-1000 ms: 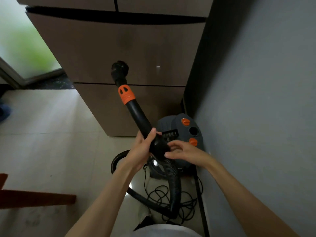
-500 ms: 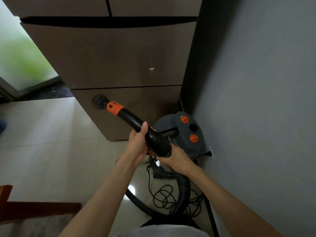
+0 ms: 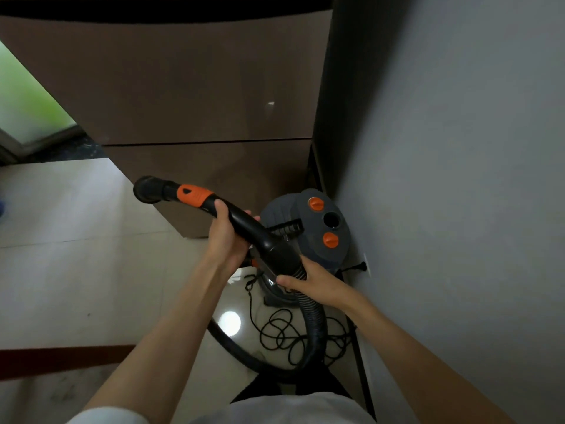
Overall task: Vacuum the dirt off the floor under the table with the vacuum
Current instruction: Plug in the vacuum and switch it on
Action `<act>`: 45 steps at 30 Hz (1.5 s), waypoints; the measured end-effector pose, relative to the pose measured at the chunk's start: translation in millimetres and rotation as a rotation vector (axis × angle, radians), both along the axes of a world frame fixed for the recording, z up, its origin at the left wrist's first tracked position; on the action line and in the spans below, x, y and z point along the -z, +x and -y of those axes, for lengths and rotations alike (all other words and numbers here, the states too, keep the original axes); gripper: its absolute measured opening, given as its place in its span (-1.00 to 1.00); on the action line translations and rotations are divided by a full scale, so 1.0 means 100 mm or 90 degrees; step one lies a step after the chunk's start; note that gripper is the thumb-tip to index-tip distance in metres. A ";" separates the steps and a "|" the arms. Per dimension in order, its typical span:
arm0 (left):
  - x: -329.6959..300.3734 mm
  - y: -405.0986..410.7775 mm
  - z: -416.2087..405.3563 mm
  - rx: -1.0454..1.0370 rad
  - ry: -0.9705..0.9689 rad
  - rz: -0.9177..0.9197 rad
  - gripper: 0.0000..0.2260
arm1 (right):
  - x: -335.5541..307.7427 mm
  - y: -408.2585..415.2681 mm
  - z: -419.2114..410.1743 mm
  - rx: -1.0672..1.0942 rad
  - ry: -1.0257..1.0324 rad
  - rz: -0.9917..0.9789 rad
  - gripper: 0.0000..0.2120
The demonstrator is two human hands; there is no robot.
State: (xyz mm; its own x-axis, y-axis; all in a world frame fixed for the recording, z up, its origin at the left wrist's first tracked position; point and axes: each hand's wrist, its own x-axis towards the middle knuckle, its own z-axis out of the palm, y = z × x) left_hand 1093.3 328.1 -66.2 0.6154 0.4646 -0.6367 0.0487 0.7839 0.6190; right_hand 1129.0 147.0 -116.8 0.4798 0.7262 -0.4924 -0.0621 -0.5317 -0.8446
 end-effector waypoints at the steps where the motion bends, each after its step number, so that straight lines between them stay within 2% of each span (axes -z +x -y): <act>1: 0.01 0.06 0.06 0.010 0.009 -0.009 -0.41 | 0.01 0.07 0.06 -0.010 -0.004 -0.013 -0.64; 6: 0.29 0.30 0.36 0.053 0.047 -0.056 -0.37 | 0.18 0.55 0.38 -0.023 -0.021 -0.166 -0.84; 9: 0.50 0.44 0.51 0.035 0.026 -0.072 -0.42 | 0.38 0.93 0.46 0.021 -0.046 -0.177 -0.78; 12: 0.69 0.54 0.62 -0.001 -0.001 -0.105 -0.60 | 0.71 1.35 0.42 0.114 -0.091 -0.087 -0.77; 16: 1.01 0.67 0.63 -0.055 -0.023 -0.126 -0.56 | 1.14 1.93 0.23 0.173 -0.134 0.093 -0.82; 19: 1.23 0.83 0.56 -0.100 -0.012 -0.138 -0.55 | 1.34 2.25 0.04 0.136 -0.184 0.242 -0.75; 22: 1.43 0.98 0.44 -0.137 -0.018 -0.115 -0.53 | 1.56 2.47 -0.15 0.115 -0.190 0.318 -0.72; 27: 1.70 1.18 0.30 -0.150 -0.037 -0.106 -0.53 | 1.91 2.62 -0.36 -0.019 -0.220 0.446 -0.65; 31: 1.82 1.22 0.33 -0.142 -0.049 -0.110 -0.45 | 2.00 2.68 -0.40 -0.056 -0.196 0.519 -0.71; 34: 1.85 1.24 0.37 -0.136 -0.058 -0.107 -0.46 | 2.01 2.72 -0.42 -0.096 -0.190 0.549 -0.71; 45: 1.85 1.21 0.50 -0.130 -0.043 -0.109 -0.58 | 2.02 2.73 -0.47 -0.061 -0.185 0.531 -0.73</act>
